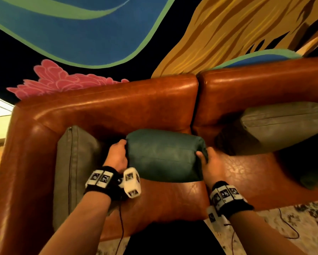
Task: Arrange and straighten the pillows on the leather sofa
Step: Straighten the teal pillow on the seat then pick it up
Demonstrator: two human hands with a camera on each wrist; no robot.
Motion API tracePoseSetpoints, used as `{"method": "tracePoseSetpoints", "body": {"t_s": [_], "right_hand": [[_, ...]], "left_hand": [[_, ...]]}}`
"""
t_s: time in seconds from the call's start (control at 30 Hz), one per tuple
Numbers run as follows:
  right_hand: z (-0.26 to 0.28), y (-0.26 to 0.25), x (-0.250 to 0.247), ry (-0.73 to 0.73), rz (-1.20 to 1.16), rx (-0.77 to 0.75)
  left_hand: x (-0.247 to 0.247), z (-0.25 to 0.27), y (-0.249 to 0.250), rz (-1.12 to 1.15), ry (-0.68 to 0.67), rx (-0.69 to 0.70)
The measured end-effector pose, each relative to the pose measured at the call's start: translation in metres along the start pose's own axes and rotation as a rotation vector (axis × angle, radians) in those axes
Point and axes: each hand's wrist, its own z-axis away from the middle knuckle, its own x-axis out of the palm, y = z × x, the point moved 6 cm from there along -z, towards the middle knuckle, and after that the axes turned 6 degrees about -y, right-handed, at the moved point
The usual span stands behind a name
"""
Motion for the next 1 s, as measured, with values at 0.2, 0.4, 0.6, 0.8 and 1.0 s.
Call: {"method": "tracePoseSetpoints", "body": {"t_s": [0.2, 0.4, 0.6, 0.8, 1.0], "right_hand": [[0.001, 0.053, -0.06, 0.179, -0.236, 0.215], [-0.01, 0.047, -0.066, 0.294, -0.45, 0.353], [0.006, 0.073, -0.047, 0.176, -0.296, 0.46], [0.01, 0.066, -0.042, 0.109, -0.24, 0.37], [0.013, 0.062, -0.041, 0.131, -0.233, 0.351]], "left_hand": [[0.007, 0.013, 0.006, -0.928, -0.137, 0.416], [0.005, 0.008, -0.019, -0.429, -0.451, 0.133], [-0.013, 0.003, -0.041, -0.245, -0.455, 0.197], [-0.031, 0.003, -0.046, -0.527, -0.05, 0.347], [-0.037, 0.003, -0.028, -0.77, 0.003, 0.384]]}}
